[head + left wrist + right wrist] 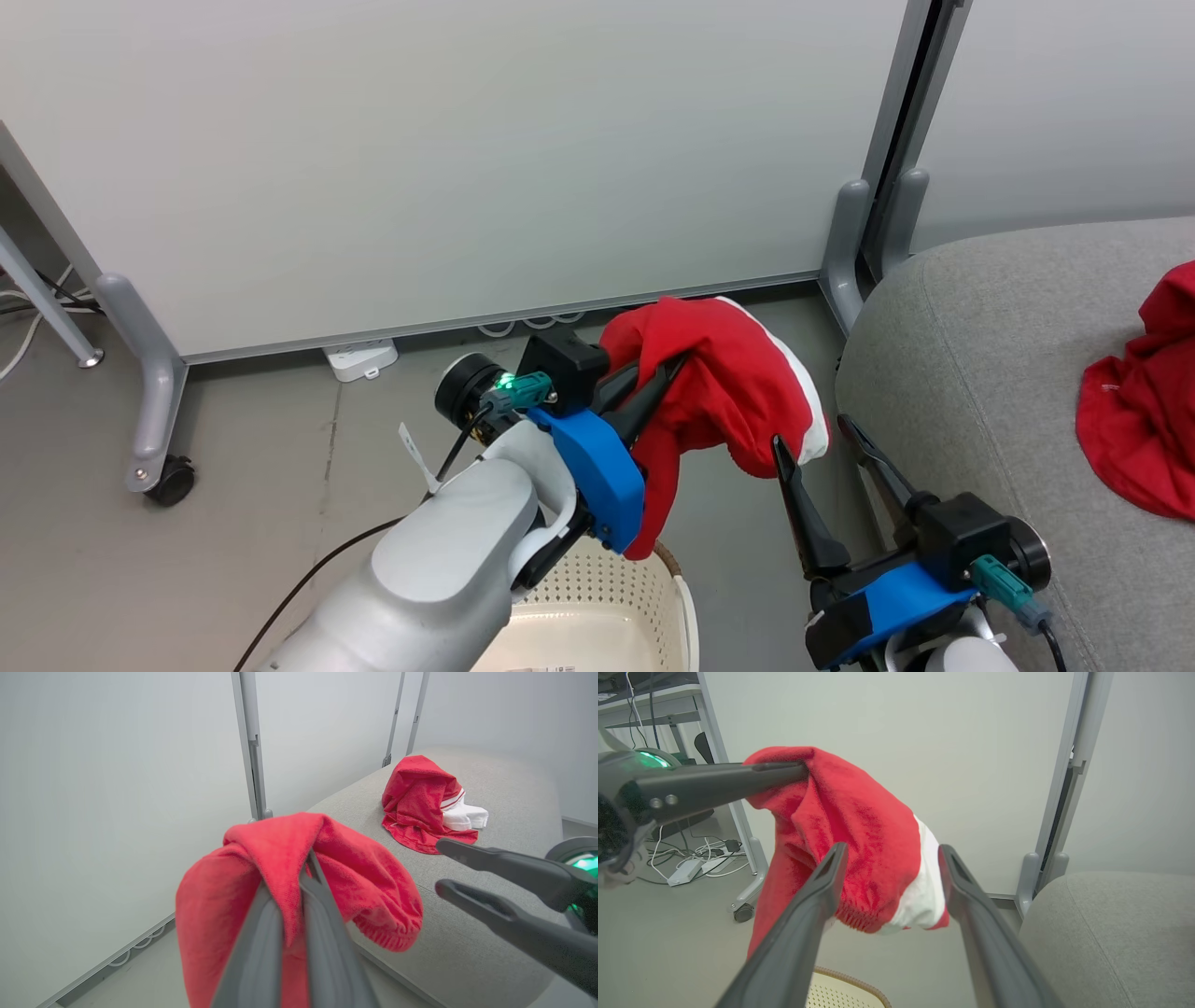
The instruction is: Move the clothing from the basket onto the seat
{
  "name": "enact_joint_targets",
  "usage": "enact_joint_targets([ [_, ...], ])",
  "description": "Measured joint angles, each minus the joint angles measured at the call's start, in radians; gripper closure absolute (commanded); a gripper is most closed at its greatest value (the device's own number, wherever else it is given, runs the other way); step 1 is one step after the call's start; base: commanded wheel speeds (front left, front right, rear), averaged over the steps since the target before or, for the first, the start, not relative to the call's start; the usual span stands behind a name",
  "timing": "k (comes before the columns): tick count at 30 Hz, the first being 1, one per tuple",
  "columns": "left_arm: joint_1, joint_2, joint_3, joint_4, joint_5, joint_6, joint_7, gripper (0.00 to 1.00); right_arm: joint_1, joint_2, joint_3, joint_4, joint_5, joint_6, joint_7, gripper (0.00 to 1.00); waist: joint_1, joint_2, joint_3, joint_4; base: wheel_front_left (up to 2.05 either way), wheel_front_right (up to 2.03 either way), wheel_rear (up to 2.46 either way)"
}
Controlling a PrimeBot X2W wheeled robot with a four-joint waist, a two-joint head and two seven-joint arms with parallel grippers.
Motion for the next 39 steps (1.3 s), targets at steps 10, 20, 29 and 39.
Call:
enact_joint_targets([
  [10, -0.029, 0.001, -0.078, -0.002, -0.073, 0.035, -0.011, 1.0, 0.0, 0.0, 0.015, 0.01, 0.006, 0.0, 0.0, 0.0, 0.0, 0.0, -0.008, -0.012, 0.0, 0.0, 0.0],
  [20, -0.044, 0.0, -0.129, 0.008, -0.124, 0.051, -0.032, 1.0, -0.028, 0.0, 0.067, 0.059, -0.019, 0.0, 0.036, 0.0, 0.0001, 0.0, 0.002, -0.012, 0.0, 0.0, 0.0],
  [29, -0.053, 0.001, -0.185, -0.001, -0.165, 0.053, -0.042, 1.0, -0.152, 0.0, 0.088, 0.196, -0.06, 0.0, 0.043, 0.0, 0.0001, 0.0, 0.01, 0.003, 0.0, 0.0, 0.0],
  [39, -0.063, 0.001, -0.234, -0.017, -0.201, 0.06, -0.046, 1.0, -0.288, 0.0, 0.109, 0.393, -0.082, 0.0, 0.032, 0.0, 0.0001, 0.0, 0.005, 0.021, 0.0, 0.0, 0.0],
])
